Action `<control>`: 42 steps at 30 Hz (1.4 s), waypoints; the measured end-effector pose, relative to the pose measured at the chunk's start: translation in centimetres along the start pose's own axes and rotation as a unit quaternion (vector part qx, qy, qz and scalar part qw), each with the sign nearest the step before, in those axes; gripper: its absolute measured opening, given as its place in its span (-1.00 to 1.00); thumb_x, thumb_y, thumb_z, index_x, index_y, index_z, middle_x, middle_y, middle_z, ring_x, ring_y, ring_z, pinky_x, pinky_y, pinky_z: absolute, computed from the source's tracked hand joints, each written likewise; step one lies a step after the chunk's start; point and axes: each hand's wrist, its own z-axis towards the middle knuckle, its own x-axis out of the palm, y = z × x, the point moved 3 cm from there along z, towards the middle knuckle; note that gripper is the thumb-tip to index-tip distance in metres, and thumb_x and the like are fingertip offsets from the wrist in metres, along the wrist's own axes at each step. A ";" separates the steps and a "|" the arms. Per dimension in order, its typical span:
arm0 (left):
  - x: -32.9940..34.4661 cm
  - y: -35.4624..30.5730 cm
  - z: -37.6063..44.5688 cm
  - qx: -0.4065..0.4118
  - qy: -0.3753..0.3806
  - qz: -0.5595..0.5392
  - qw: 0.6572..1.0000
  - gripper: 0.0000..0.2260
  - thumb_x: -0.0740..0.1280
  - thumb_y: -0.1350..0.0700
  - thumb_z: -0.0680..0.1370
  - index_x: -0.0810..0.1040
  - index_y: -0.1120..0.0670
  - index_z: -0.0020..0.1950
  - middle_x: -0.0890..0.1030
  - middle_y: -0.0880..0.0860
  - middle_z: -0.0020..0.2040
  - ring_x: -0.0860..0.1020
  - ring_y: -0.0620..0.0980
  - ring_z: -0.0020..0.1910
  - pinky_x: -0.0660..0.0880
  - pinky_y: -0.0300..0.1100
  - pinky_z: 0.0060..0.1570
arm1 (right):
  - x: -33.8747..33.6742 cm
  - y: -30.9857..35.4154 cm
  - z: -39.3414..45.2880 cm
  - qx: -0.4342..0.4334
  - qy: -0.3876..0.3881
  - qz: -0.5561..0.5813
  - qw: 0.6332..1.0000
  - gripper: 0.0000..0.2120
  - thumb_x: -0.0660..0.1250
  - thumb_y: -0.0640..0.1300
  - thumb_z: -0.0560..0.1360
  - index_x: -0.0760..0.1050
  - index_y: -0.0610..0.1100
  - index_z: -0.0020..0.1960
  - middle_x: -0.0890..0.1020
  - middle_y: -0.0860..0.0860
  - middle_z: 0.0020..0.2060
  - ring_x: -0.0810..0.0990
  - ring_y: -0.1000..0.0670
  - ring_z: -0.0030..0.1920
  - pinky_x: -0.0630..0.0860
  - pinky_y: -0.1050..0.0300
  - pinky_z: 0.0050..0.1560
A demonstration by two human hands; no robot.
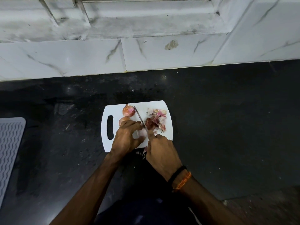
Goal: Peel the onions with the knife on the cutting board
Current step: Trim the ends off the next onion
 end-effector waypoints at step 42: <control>-0.5 -0.4 -0.2 -0.095 -0.038 -0.046 0.994 -0.64 0.68 0.18 0.27 0.71 0.18 0.01 0.71 0.11 0.04 0.63 0.05 0.06 0.52 -0.08 0.14 | 0.7 0.6 -1.2 0.023 -0.002 -0.033 0.999 -0.46 0.14 -0.10 0.65 0.10 -0.15 0.59 0.51 -0.15 0.23 0.56 -0.17 0.15 0.50 -0.01 0.10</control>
